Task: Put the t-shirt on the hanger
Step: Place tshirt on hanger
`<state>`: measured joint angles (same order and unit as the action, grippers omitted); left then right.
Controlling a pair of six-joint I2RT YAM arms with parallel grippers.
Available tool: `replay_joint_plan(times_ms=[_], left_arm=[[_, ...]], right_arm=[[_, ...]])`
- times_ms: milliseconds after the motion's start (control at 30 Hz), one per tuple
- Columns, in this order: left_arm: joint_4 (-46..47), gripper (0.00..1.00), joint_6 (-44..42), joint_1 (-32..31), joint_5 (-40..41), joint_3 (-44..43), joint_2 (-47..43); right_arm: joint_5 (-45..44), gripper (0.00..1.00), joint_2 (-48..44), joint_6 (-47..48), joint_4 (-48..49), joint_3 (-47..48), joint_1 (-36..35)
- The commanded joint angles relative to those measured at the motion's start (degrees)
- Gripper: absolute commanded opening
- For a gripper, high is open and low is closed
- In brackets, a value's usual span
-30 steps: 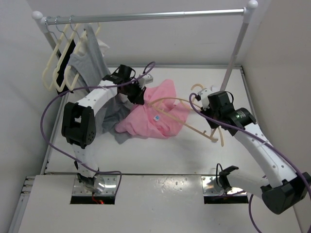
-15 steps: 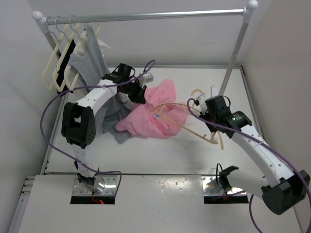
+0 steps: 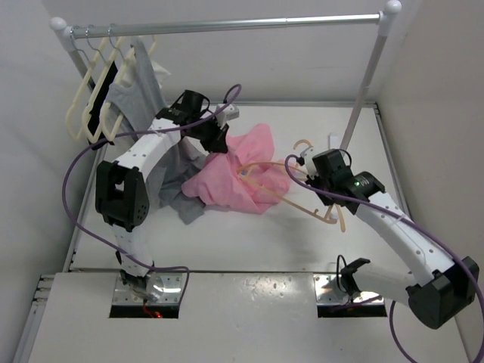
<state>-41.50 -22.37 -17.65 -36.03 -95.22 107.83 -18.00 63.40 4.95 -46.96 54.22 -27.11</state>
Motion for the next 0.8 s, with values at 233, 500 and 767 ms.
replay_joint_plan(times_ms=[233,500,767], left_arm=[[1.15,0.00,0.84,0.07,-0.01,-5.24,0.89],[-2.00,0.00,-5.84,-0.45,-9.93,-4.46,-2.10],[-5.88,0.00,-7.69,-0.98,-13.80,-5.67,-2.89]], right_arm=[[1.82,0.00,-5.29,-1.00,5.12,1.24,-2.32],[2.35,0.00,-5.04,0.84,8.46,0.11,-2.86],[-0.11,0.00,0.50,6.20,18.56,-0.51,-3.91]])
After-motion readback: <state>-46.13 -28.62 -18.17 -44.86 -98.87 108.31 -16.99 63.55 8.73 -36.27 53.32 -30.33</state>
